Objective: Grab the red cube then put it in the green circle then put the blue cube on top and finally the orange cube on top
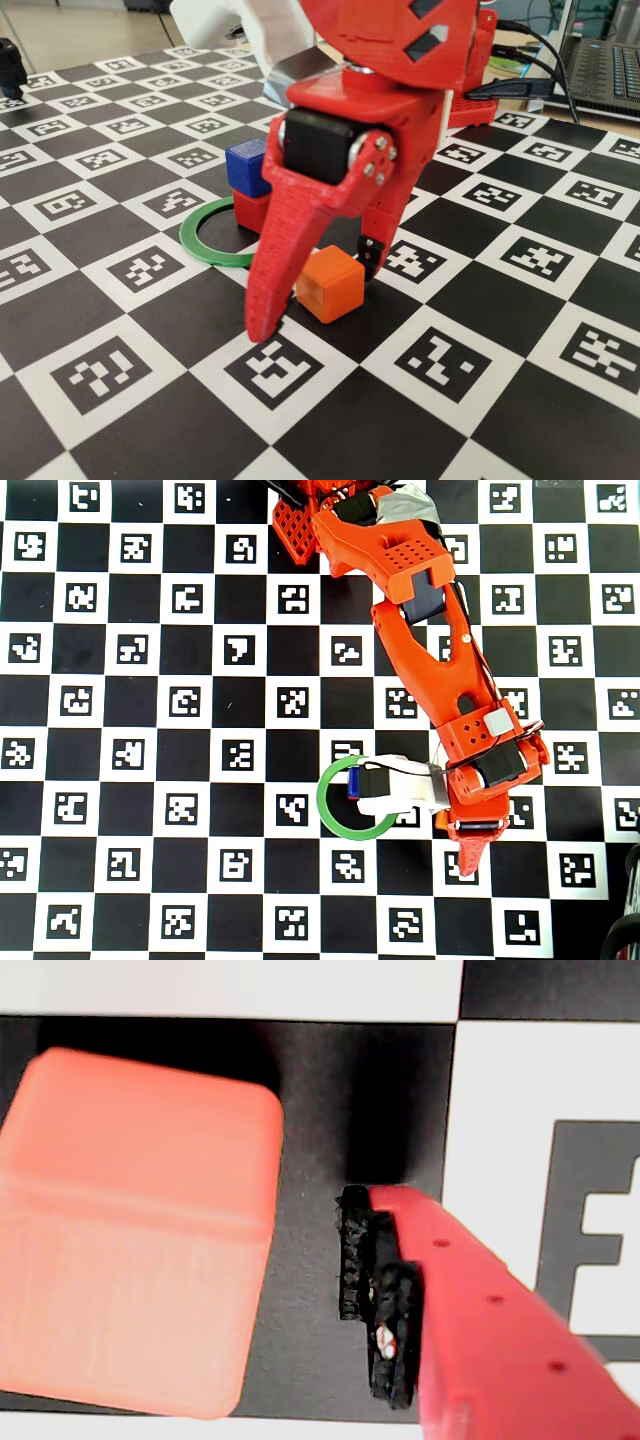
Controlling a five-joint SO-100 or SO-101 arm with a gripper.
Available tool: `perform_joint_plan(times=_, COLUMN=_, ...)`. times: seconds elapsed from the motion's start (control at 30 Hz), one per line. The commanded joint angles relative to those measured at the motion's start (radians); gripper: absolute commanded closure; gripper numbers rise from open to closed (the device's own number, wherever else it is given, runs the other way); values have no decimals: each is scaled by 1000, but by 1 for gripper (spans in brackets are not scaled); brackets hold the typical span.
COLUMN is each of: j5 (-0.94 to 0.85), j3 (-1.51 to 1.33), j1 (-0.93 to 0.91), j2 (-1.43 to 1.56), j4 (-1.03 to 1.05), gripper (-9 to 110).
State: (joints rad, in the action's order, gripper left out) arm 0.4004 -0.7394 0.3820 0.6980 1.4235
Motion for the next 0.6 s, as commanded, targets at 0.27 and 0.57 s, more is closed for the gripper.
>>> perform_joint_plan(times=0.27, j5=71, j3=20, j1=-15, j2=49, j4=-23, gripper=52)
perform_joint_plan(times=0.57, j5=86, j3=18, j1=-15, j2=49, j4=-28, gripper=56)
